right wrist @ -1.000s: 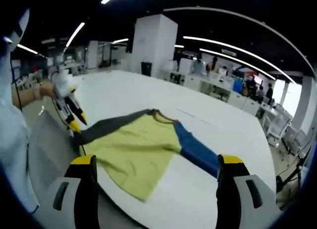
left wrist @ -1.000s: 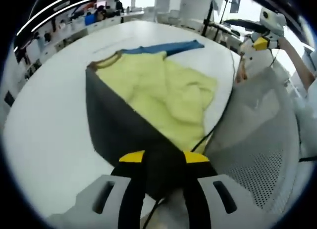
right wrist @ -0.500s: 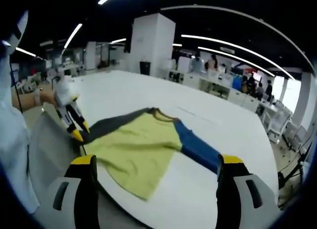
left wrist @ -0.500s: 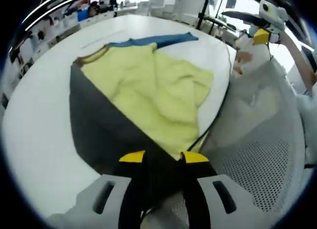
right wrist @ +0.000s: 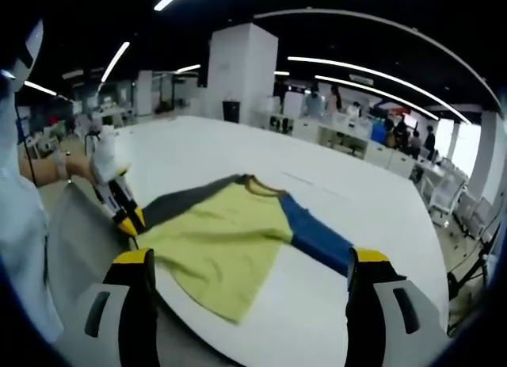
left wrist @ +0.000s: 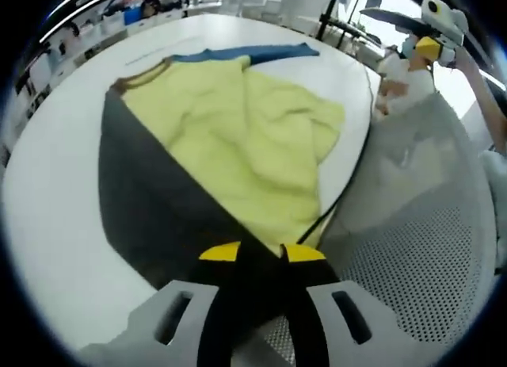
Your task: Fold the garment on the visible template until the final outline fits inside the template.
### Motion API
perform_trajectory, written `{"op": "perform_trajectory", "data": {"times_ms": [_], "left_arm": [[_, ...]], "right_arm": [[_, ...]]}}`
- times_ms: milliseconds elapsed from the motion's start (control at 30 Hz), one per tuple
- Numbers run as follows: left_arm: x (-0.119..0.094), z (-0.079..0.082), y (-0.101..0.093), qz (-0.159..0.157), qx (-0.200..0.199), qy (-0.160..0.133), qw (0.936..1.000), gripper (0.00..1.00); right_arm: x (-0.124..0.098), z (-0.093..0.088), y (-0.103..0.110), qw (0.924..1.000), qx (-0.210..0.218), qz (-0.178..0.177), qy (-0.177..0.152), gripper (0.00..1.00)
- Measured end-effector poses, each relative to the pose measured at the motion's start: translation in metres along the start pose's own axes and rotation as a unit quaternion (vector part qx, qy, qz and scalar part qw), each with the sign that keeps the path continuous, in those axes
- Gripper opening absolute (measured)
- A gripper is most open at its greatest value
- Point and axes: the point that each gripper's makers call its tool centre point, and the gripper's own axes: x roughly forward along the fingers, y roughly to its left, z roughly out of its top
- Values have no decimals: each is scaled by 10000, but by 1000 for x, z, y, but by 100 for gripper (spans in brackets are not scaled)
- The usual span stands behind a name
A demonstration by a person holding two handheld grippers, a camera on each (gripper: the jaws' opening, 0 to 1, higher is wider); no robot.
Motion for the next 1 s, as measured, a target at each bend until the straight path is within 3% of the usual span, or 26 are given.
{"op": "perform_trajectory", "data": {"times_ms": [167,1000], "left_arm": [[4,-3,4,51,-4,81,10000,9],[10,-6,11,245,31,261,9994,0]], "right_arm": [[1,0,0,10000,-2,-9,-2,100],[1,2,-3,10000,17,-1,-39,100]]}}
